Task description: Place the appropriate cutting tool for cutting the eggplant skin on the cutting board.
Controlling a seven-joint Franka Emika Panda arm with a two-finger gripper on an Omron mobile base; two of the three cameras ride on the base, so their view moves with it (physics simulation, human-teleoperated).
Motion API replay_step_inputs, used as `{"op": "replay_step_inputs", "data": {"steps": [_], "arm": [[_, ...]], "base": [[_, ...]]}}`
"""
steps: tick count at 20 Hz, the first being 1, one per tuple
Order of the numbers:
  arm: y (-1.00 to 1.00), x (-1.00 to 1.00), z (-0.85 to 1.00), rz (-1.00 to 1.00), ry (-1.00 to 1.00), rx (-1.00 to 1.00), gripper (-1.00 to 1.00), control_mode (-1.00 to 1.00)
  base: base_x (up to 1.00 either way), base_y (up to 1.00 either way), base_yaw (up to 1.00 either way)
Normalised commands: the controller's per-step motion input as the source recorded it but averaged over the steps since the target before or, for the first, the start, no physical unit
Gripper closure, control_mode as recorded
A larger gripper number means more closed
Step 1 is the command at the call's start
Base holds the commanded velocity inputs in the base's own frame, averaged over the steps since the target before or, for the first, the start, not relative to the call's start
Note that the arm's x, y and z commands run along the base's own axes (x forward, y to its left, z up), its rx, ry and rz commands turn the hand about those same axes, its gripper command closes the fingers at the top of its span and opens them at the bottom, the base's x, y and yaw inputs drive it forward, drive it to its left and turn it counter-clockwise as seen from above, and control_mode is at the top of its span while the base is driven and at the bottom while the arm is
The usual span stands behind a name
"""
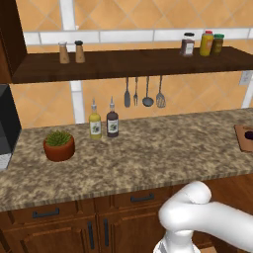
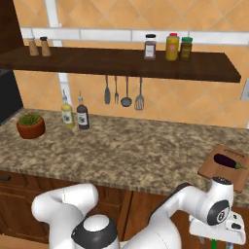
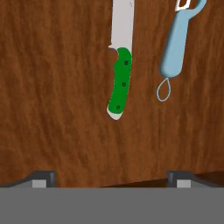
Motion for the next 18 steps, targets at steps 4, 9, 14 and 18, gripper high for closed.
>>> {"op": "replay_step_inputs", "data": {"steps": [4, 9, 14, 18], "arm": [[-0.24, 0.52, -0.02, 0.0, 0.0, 0.0, -1.0, -1.0], [-0.31, 0.31, -0.18, 0.0, 0.0, 0.0, -1.0, -1.0], [-0.38, 0.24, -0.2, 0.0, 0.0, 0.0, -1.0, -1.0], [-0.4, 0.25, -0.25, 0.0, 0.0, 0.0, -1.0, -1.0]], "base": [[0.0, 0.0, 0.0], [0.0, 0.0, 0.0], [0.0, 0.0, 0.0], [0.0, 0.0, 0.0]]}}
